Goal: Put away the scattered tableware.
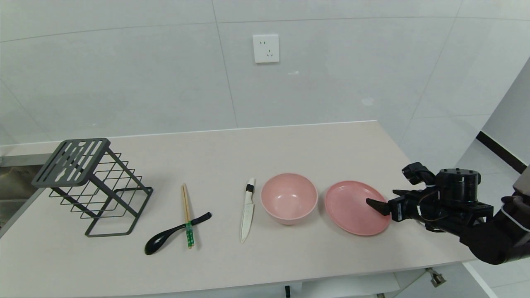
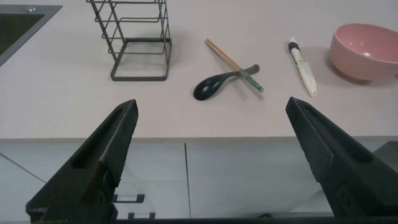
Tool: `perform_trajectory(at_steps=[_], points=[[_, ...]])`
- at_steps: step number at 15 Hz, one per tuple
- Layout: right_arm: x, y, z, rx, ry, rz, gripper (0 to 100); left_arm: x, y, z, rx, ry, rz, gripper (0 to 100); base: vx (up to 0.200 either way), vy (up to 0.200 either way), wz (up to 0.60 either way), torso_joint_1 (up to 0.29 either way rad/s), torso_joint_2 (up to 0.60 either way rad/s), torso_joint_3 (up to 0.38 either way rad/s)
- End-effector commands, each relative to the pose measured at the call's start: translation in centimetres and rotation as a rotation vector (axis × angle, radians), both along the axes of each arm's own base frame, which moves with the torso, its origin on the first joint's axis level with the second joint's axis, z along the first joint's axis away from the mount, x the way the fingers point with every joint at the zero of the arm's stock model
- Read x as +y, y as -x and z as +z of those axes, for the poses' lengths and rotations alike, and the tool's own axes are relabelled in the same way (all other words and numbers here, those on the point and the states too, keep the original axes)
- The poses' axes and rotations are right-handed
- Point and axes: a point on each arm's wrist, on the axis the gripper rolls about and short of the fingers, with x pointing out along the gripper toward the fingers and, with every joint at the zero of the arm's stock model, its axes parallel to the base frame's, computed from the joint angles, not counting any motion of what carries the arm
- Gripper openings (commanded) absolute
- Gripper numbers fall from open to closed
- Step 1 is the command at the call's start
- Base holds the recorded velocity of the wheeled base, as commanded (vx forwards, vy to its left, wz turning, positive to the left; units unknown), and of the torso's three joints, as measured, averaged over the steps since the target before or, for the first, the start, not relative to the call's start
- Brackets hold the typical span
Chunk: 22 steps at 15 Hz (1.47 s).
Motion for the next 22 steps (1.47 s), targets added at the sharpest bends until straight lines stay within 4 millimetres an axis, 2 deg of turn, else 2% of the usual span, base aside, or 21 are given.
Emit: perform_trajectory(at_steps=[1,6,11,12,19,20,22], points=[[0.2,-0.8,-1.9,0.026,0.002,0.005,100,0.0,0.0,0.0,0.001,0.001,0.001,100,0.000,0.000,0.00,0.000,0.00,0.000],[1.6,-0.9,-3.0,0.036,0.005,0.045,100,0.0,0.0,0.0,0.001,0.001,0.001,100,0.000,0.000,0.00,0.000,0.00,0.000],[2.2,-0.6,-2.6,0.022,0.003,0.065,100,0.0,0.0,0.0,0.001,0.001,0.001,100,0.000,0.000,0.00,0.000,0.00,0.000],[2.0,-0.6,-2.6,0.024,0.003,0.062,0,0.0,0.0,0.0,0.001,0.001,0.001,100,0.000,0.000,0.00,0.000,0.00,0.000],[0.5,-0.1,-3.2,0.052,0.025,-0.011,0,0.0,0.0,0.0,0.001,0.000,0.001,100,0.000,0.000,0.00,0.000,0.00,0.000],[0.4,-0.3,-2.5,0.031,0.022,-0.015,0,0.0,0.0,0.0,0.001,-0.002,-0.001,100,0.000,0.000,0.00,0.000,0.00,0.000],[0.1,-0.1,1.4,-0.093,0.007,-0.024,0,0.0,0.0,0.0,0.001,-0.002,-0.003,100,0.000,0.000,0.00,0.000,0.00,0.000]])
